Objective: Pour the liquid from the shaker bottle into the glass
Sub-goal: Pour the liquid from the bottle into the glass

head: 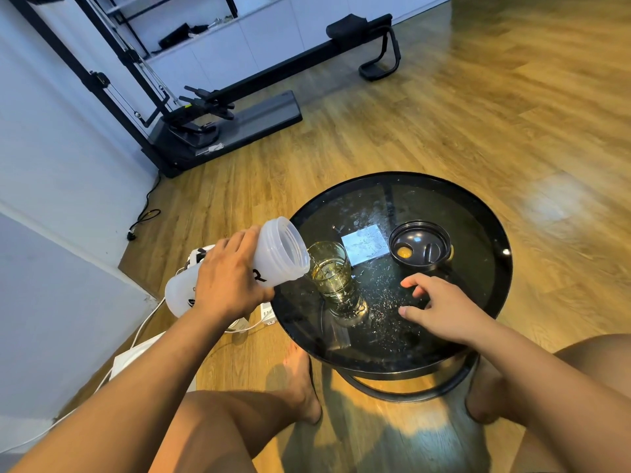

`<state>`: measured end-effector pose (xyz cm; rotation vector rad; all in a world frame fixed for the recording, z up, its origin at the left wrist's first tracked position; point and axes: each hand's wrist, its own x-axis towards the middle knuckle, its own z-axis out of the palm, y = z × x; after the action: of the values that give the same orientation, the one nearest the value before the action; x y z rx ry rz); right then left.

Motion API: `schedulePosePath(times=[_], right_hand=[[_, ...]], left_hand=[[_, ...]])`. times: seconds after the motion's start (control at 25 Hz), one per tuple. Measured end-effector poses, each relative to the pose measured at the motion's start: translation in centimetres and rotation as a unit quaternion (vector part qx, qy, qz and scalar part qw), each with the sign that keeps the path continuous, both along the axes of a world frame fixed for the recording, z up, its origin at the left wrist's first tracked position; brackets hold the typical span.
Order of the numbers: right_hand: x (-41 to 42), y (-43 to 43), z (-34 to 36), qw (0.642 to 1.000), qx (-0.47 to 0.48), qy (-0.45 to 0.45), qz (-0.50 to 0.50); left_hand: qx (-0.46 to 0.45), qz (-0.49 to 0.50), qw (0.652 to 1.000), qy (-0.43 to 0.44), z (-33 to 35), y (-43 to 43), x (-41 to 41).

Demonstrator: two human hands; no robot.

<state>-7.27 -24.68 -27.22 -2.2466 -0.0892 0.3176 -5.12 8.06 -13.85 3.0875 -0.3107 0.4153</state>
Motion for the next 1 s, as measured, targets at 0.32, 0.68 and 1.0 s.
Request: schedulePosePath(times=[0.32,0.68,1.0], right_hand=[[0.05,-0.02,-0.16,1.0,0.002,-0.004,-0.002],[0.17,0.04,-0.43,1.0,0.004,-0.005,-0.004],[0.26,0.0,-0.44,1.0,0.003,-0.002,-0.003]], left_hand=[[0.002,0.001,1.0,0.003,0.01,-0.01,0.06],[0.009,0.003,1.0,0.004,0.25,-0.1,0.31],[0.002,0.003,1.0,0.009,0.34,-0.29,0.28]])
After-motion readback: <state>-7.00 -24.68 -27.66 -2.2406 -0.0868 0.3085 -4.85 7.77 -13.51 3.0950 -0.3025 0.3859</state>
